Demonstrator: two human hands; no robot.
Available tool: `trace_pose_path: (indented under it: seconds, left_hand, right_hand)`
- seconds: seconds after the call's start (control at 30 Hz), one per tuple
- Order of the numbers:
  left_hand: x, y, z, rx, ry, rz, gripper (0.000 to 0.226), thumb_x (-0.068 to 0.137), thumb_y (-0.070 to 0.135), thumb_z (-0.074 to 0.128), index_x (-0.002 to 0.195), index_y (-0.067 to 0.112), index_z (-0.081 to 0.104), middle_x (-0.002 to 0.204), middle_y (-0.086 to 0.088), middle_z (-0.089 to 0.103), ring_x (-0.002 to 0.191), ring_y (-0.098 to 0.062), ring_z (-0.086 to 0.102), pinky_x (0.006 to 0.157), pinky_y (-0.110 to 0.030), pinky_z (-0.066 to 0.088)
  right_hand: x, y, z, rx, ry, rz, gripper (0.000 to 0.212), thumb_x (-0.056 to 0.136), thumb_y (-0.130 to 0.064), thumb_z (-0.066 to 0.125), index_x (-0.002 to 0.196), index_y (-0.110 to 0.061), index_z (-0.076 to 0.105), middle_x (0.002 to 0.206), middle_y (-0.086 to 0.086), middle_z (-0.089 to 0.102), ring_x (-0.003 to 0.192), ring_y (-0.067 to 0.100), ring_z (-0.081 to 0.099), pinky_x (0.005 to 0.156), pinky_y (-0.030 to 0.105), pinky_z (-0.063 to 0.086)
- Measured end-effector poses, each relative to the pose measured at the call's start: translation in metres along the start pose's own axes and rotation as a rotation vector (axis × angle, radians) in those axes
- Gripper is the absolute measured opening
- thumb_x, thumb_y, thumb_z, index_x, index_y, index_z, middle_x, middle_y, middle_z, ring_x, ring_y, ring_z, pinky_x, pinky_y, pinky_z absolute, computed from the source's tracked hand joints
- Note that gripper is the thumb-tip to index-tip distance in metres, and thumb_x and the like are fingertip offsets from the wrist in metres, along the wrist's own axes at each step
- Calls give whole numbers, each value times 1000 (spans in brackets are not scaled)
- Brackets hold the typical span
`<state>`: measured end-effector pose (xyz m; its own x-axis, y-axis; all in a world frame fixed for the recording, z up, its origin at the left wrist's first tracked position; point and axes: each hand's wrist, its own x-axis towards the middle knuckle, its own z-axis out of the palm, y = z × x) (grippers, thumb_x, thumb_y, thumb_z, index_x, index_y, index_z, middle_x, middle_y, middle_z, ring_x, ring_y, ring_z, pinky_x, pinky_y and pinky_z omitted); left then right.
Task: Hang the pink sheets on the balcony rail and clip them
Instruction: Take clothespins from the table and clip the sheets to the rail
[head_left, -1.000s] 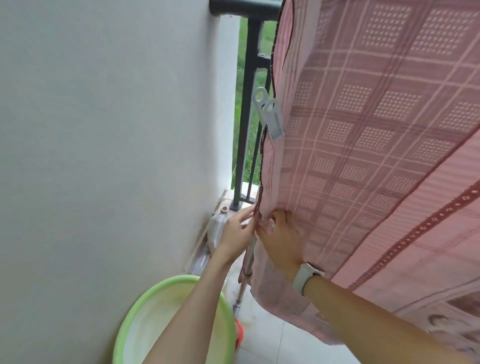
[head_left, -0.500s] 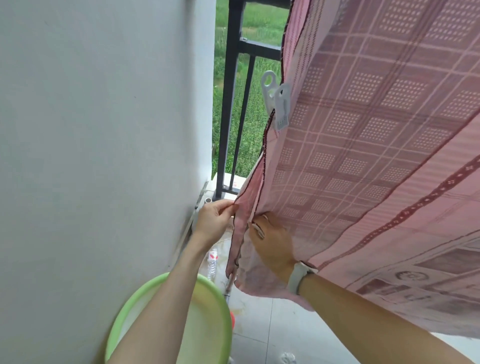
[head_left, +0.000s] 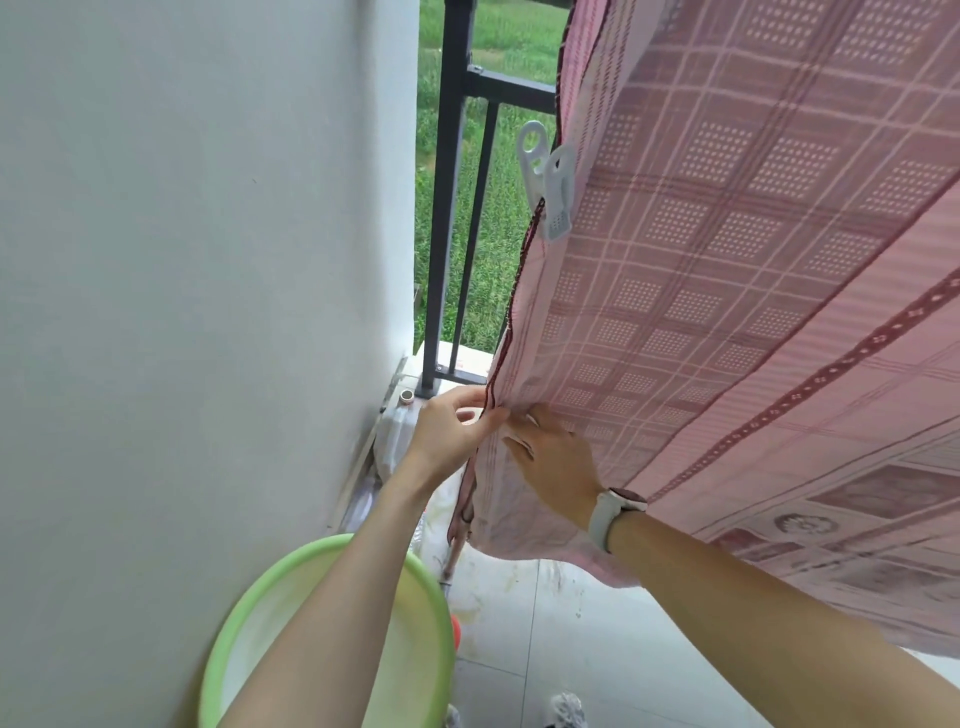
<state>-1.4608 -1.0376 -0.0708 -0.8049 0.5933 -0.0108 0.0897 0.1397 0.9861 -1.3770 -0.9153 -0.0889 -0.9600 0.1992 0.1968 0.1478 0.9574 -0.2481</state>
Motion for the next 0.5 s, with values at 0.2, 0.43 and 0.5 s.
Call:
trace_pose_path:
  seconds: [0.2, 0.43, 0.5]
  left_hand:
    - [9, 0, 8, 175, 156, 72, 20, 88, 22, 58, 79, 5, 63, 76, -2, 65, 73, -15, 59, 68, -24, 46]
    - [5, -15, 22, 127, 265, 86, 30, 95, 15, 42, 65, 21, 40, 59, 7, 42, 56, -5, 39, 52, -18, 30]
    - [6, -14, 31, 45, 290, 19, 29, 96, 25, 39, 67, 22, 39, 62, 5, 44, 57, -9, 41, 55, -26, 31]
  right_hand:
    - [-1, 1, -25, 205, -266, 0, 43, 93, -25, 48, 132, -16, 32, 93, -4, 49, 67, 15, 51, 63, 38, 41]
    - [20, -16, -95, 96, -298, -213, 39, 93, -39, 40, 125, -15, 38, 101, 3, 55, 78, 15, 47, 68, 27, 38]
    - [35, -25, -113, -35, -259, -377, 42, 91, -44, 42, 122, -16, 45, 102, -3, 49, 79, 6, 40, 62, 19, 30]
